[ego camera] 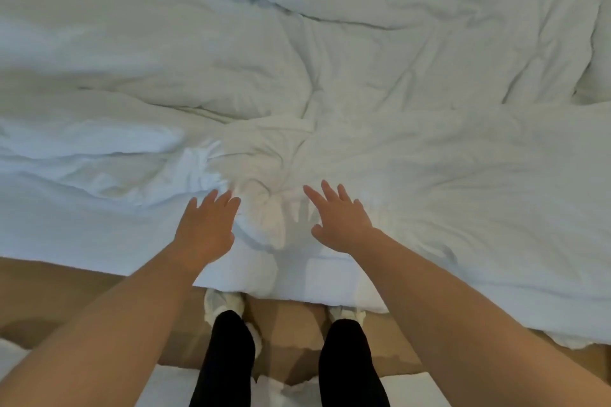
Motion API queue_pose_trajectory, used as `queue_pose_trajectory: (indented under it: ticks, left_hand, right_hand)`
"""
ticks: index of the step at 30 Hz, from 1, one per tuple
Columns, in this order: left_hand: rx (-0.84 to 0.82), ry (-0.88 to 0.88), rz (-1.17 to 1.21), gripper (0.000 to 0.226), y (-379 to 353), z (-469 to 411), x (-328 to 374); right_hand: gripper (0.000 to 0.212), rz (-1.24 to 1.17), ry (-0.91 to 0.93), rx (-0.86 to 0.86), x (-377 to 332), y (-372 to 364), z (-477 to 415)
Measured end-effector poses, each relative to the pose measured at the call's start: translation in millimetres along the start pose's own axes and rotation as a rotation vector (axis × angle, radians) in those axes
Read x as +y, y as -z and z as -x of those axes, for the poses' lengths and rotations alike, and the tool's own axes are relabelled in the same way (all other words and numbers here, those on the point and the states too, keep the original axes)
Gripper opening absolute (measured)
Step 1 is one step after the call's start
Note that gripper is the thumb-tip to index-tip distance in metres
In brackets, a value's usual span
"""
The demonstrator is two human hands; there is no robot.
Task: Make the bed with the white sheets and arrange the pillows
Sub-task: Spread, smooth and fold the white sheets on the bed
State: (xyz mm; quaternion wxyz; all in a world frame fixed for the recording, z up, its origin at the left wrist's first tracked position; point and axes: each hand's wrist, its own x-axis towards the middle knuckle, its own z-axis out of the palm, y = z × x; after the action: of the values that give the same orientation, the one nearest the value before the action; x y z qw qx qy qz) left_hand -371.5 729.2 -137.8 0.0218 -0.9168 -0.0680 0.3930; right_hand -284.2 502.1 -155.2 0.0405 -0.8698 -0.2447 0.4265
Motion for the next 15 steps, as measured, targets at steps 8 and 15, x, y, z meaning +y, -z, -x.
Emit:
queue_pose_trajectory:
  ticks: [8,15]
  left_hand:
    - [-0.018,0.117,-0.112,0.082,-26.8,-41.2,-162.6]
    - [0.160,0.062,-0.361,0.130,-71.6,-118.2,-285.5]
  right_hand:
    - [0.088,0.116,0.135,0.136,-125.5,13.9,-64.8]
    - [0.107,0.437,0.014,0.272,-222.9,-31.5,-174.3]
